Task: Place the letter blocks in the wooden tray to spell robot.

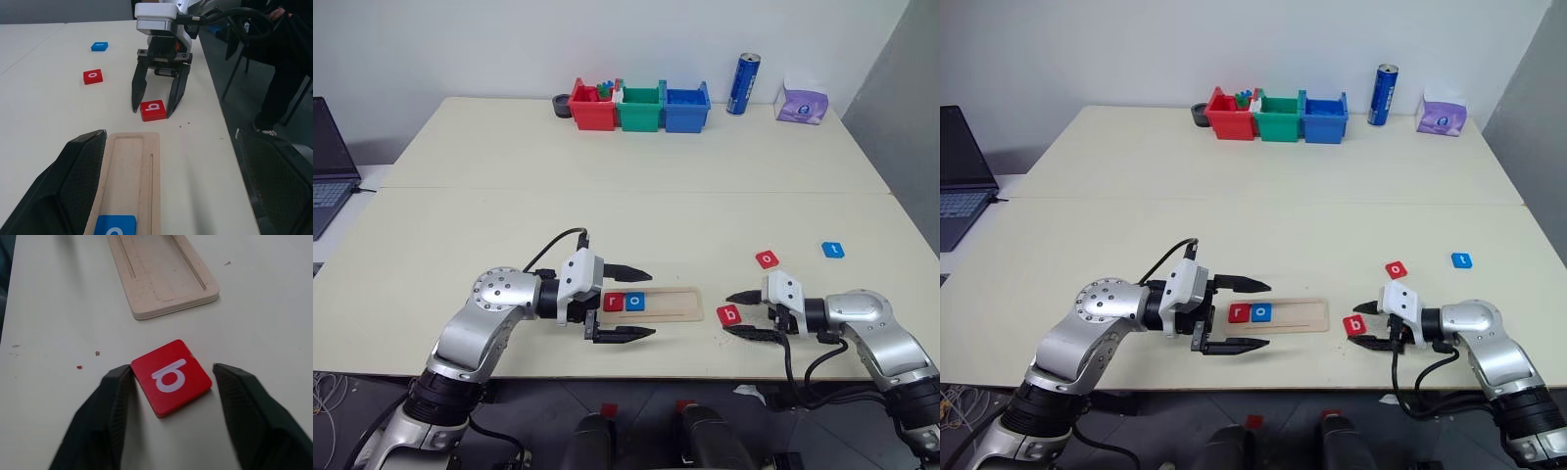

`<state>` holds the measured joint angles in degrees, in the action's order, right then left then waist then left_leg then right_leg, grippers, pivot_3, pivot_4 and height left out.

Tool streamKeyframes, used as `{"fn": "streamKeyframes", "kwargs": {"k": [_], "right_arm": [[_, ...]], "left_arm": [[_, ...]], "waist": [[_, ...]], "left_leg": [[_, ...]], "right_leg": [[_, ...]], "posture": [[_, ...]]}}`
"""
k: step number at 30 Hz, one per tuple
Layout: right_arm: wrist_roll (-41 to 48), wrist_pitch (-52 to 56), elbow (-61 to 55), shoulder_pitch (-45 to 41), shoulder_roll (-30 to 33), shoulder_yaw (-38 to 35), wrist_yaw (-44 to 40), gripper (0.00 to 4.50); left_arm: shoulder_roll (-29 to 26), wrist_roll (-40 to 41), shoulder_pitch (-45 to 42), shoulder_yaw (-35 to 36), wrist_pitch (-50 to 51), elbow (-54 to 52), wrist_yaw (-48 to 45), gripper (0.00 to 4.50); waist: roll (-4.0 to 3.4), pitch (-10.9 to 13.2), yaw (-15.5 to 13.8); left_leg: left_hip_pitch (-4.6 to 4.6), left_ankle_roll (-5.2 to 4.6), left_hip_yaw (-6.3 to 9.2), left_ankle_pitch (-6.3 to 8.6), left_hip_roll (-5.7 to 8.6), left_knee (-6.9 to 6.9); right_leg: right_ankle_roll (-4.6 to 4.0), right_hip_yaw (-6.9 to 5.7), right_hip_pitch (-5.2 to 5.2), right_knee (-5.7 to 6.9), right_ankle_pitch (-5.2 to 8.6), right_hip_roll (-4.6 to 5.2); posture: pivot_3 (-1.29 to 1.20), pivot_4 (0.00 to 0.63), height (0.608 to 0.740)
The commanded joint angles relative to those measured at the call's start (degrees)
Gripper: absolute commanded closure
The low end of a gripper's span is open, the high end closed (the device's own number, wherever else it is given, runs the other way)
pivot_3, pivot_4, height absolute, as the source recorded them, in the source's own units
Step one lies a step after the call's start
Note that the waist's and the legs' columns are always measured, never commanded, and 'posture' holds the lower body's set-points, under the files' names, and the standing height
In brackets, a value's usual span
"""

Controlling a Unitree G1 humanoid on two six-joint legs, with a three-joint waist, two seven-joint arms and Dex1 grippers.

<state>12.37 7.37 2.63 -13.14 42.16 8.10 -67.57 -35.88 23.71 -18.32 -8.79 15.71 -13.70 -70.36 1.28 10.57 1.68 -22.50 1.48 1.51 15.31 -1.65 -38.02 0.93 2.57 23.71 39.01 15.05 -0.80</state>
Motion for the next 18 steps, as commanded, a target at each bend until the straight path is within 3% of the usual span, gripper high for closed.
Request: {"fn": "streamKeyframes", "kwargs": {"k": [1,9,18], "right_arm": [[-0.09,-1.31,-0.90,-0.66,0.61,-0.54,-0.74,3.06],[3.91,6.31,-9.88,-1.53,-0.81,-1.34,1.39,3.05],[6.04,15.58,-15.78,-11.34,-9.05,4.41,4.66,3.05]], "left_arm": [[0.12,0.04,0.06,-0.27,-0.80,-1.97,0.50,0.00],[-0.71,0.26,0.97,1.49,-1.79,-0.98,0.96,0.00],[-7.98,3.11,6.94,10.94,-3.19,2.15,-1.90,0.00]], "waist": [[0.00,0.00,0.00],[0.00,0.00,0.09],[-0.03,0.02,0.14]], "left_leg": [[0.00,0.00,0.00,0.00,0.00,0.00],[0.02,0.00,0.01,0.00,-0.02,0.00],[0.11,0.00,0.06,0.00,-0.08,0.04]], "right_leg": [[0.00,0.00,0.00,0.00,0.00,0.00],[-0.02,0.01,0.00,0.02,-0.01,0.00],[-0.02,-0.05,-0.02,0.06,0.02,-0.05]], "posture": [[0.00,0.150,0.740],[0.00,0.150,0.740],[0.00,0.150,0.740]]}}
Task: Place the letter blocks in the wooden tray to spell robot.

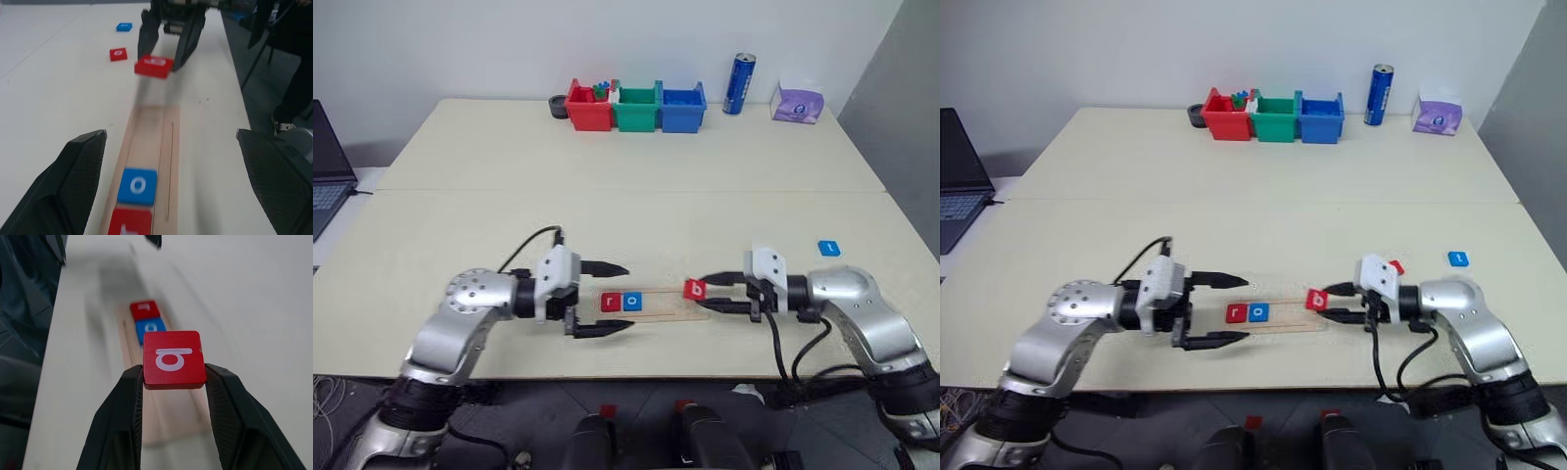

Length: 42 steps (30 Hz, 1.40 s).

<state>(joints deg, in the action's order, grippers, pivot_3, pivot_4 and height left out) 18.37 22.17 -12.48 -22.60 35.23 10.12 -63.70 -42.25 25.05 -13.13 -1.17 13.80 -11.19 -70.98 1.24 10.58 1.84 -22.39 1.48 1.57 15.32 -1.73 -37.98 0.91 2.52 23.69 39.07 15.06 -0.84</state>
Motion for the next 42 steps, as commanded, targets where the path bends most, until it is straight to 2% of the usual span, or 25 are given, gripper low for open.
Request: {"fn": "streamKeyframes", "kwargs": {"k": [1,4,7,17,33,42], "right_arm": [[-0.83,0.42,0.77,-3.04,-4.05,3.87,1.47,3.05],[-4.10,-2.08,5.97,-5.49,-8.37,7.63,2.66,3.05],[-5.77,-3.79,8.65,-6.52,-9.92,9.38,2.33,3.05],[-7.04,-6.78,12.16,-7.20,-7.94,9.66,-1.27,3.05],[-13.98,-15.28,21.00,-9.58,-7.84,10.88,-1.02,3.05],[-15.14,-16.60,22.48,-10.12,-8.31,11.27,-2.38,3.05]], "left_arm": [[-2.42,2.17,3.07,5.06,-1.19,-0.03,-1.22,0.00],[-4.35,3.47,6.82,9.17,-0.05,-0.92,-0.47,0.00],[-4.57,4.32,8.76,10.76,1.38,-3.45,1.35,0.00],[-3.97,4.82,11.80,10.96,3.28,-8.40,5.39,0.00],[-3.95,4.31,9.06,8.37,2.40,-6.76,3.69,0.00],[-4.13,3.90,8.17,8.07,2.15,-6.16,3.64,0.00]], "waist": [[0.00,0.00,-0.07],[0.00,0.01,-0.02],[0.00,0.01,-0.39],[0.00,0.01,-0.27],[0.00,0.01,-0.14],[0.00,0.01,-0.14]], "left_leg": [[-0.03,0.00,0.00,0.00,-0.01,0.00],[-0.06,0.00,-0.03,0.00,0.00,0.00],[-0.10,0.00,0.00,0.00,-0.02,-0.01],[-0.13,0.00,-0.03,0.00,0.03,-0.04],[-0.10,0.00,-0.05,0.00,0.05,-0.01],[-0.10,0.00,-0.04,0.00,0.04,-0.01]], "right_leg": [[-0.01,-0.01,0.00,-0.04,0.00,0.01],[-0.03,0.00,0.04,-0.04,-0.01,0.06],[-0.04,-0.04,0.05,-0.05,-0.01,0.14],[-0.25,-0.05,0.04,-0.04,-0.15,0.29],[-0.27,-0.03,0.05,-0.04,-0.15,0.11],[-0.27,-0.03,0.06,-0.04,-0.15,0.11]], "posture": [[0.00,0.150,0.740],[0.00,0.150,0.740],[0.00,0.150,0.740],[0.00,0.150,0.740],[0.00,0.150,0.740],[0.00,0.150,0.740]]}}
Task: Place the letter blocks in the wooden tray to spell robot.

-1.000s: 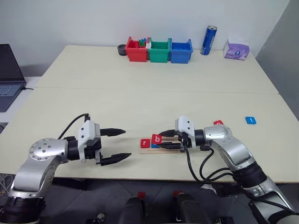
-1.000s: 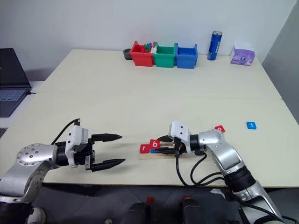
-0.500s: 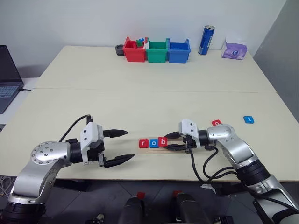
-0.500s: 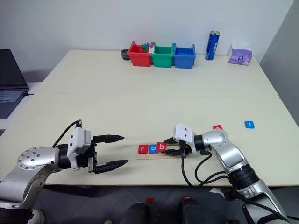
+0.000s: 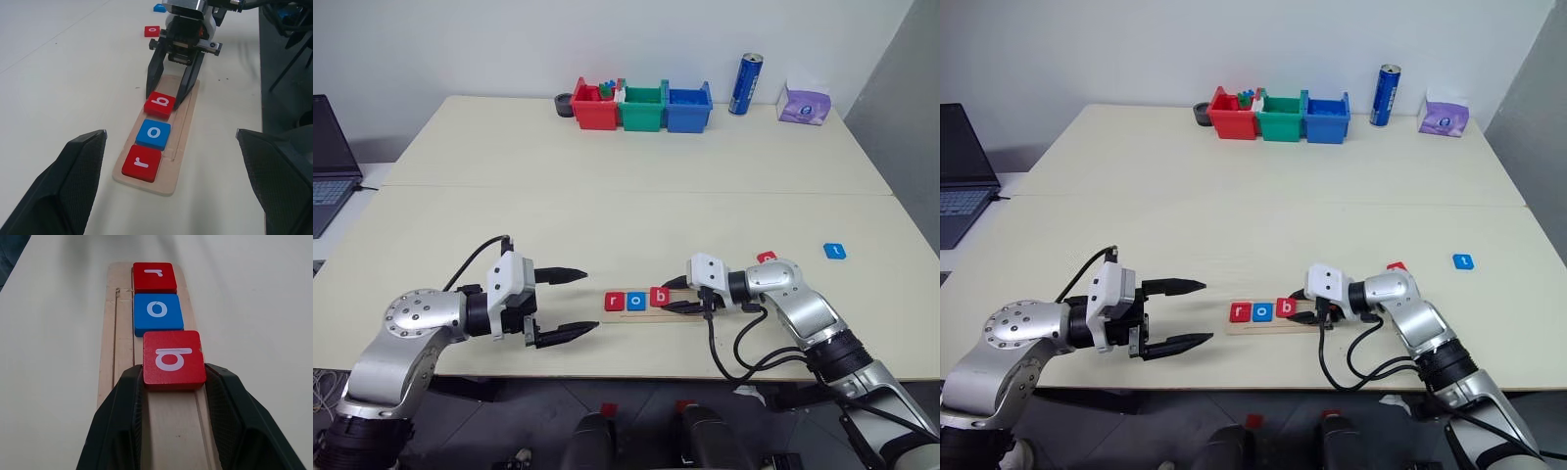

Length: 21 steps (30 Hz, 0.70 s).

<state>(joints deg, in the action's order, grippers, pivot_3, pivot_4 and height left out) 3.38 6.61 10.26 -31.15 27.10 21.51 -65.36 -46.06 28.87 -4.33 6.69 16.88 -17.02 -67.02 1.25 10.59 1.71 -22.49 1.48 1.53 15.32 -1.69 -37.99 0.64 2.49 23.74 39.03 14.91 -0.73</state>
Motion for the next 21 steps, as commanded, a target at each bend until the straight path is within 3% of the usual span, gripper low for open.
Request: {"fn": "streamKeyframes", "kwargs": {"k": [1,21], "right_arm": [[-0.21,-1.03,-0.13,-1.68,-0.28,-0.10,-0.79,3.05],[-0.10,-0.10,0.43,-2.19,-0.45,-0.22,-2.71,3.05]], "left_arm": [[-0.32,0.06,-0.68,0.19,-0.93,-0.29,-0.32,0.00],[-0.14,-0.96,-0.01,0.13,-2.31,0.10,-0.02,0.00]], "waist": [[0.00,0.00,-0.01],[0.00,0.00,0.00]], "left_leg": [[0.00,0.00,0.00,0.00,0.00,0.00],[0.00,0.00,0.00,0.00,0.00,0.00]], "right_leg": [[0.00,0.00,0.00,0.00,0.00,0.00],[0.00,0.00,0.00,0.00,0.00,0.00]], "posture": [[0.00,0.150,0.740],[0.00,0.150,0.740]]}}
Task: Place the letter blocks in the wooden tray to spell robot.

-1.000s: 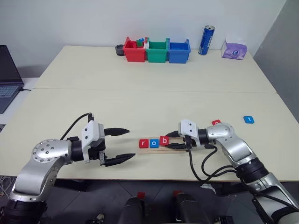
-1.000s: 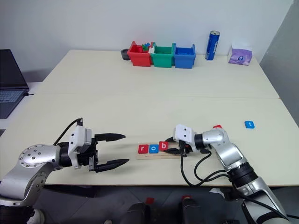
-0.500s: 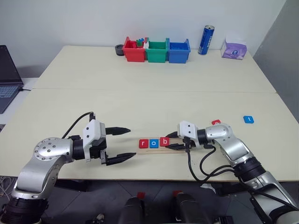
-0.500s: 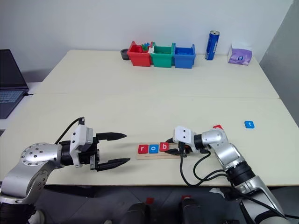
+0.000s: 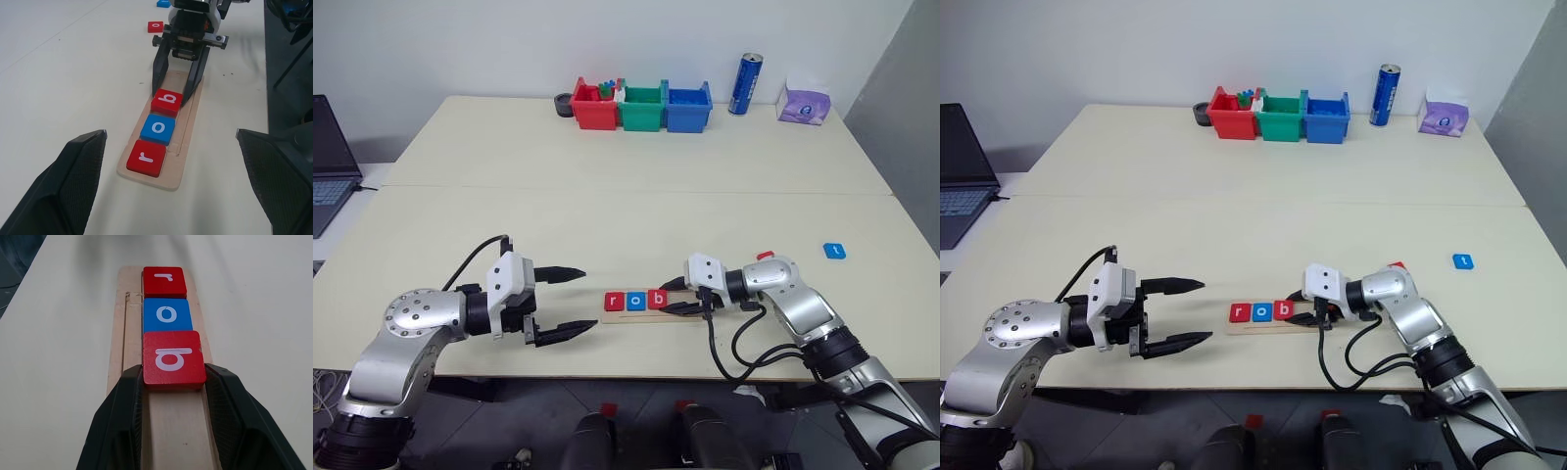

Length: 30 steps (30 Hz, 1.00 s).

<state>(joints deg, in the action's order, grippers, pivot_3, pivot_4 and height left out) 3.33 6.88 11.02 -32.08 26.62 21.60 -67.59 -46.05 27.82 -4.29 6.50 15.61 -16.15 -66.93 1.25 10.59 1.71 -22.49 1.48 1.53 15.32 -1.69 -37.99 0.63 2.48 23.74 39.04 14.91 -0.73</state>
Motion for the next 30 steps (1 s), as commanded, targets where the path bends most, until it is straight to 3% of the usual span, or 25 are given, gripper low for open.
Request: {"fn": "streamKeyframes", "kwargs": {"k": [1,6,15,21,25,30], "right_arm": [[-0.15,-0.49,-0.24,-1.25,0.02,-0.28,-0.40,3.05],[-0.17,-0.56,0.07,-1.46,0.06,-0.23,-0.68,3.05],[1.00,0.47,-0.38,-2.01,0.03,-1.13,-0.85,0.04],[4.63,6.47,-3.45,-2.43,0.50,-4.78,-0.01,0.04],[7.81,13.45,-11.04,-0.30,5.38,-10.53,1.26,0.04],[10.03,23.82,-21.27,5.14,10.46,-21.10,10.64,0.04]], "left_arm": [[-0.16,0.07,-0.03,0.33,-1.09,-0.76,-0.12,0.00],[-0.16,-0.04,-0.42,0.24,-1.17,-0.46,-0.17,0.00],[-0.15,-0.33,-1.14,-0.10,-1.57,0.54,-0.40,0.00],[-0.08,-0.20,-1.79,-0.61,-1.59,0.63,-0.28,0.00],[0.09,0.33,-2.21,-0.91,-0.94,-0.43,0.26,0.00],[2.79,1.33,-6.19,-2.93,2.50,-2.53,4.06,0.00]], "waist": [[0.00,0.00,0.00],[0.00,0.00,0.00],[0.00,0.00,-0.01],[-0.01,0.00,-0.01],[-0.02,0.01,-0.16],[0.00,0.00,-0.41]], "left_leg": [[0.00,0.00,0.00,0.00,0.00,0.00],[0.00,0.00,0.00,0.00,0.00,0.00],[0.00,0.00,0.00,0.00,0.00,0.00],[0.00,0.00,0.00,0.00,0.00,0.00],[-0.03,0.00,0.03,0.00,-0.01,-0.01],[-0.09,0.00,0.09,0.00,0.01,-0.01]], "right_leg": [[0.00,0.00,0.00,0.00,0.00,0.00],[0.00,0.00,0.00,0.00,0.00,0.00],[0.00,-0.01,0.00,0.00,0.00,0.00],[0.00,0.00,0.00,0.00,0.00,0.00],[0.00,-0.01,0.00,0.00,0.00,0.02],[0.01,-0.05,-0.01,-0.03,0.00,0.13]], "posture": [[0.00,0.150,0.740],[0.00,0.150,0.740],[0.00,0.150,0.740],[0.00,0.150,0.740],[0.00,0.150,0.740],[0.00,0.150,0.740]]}}
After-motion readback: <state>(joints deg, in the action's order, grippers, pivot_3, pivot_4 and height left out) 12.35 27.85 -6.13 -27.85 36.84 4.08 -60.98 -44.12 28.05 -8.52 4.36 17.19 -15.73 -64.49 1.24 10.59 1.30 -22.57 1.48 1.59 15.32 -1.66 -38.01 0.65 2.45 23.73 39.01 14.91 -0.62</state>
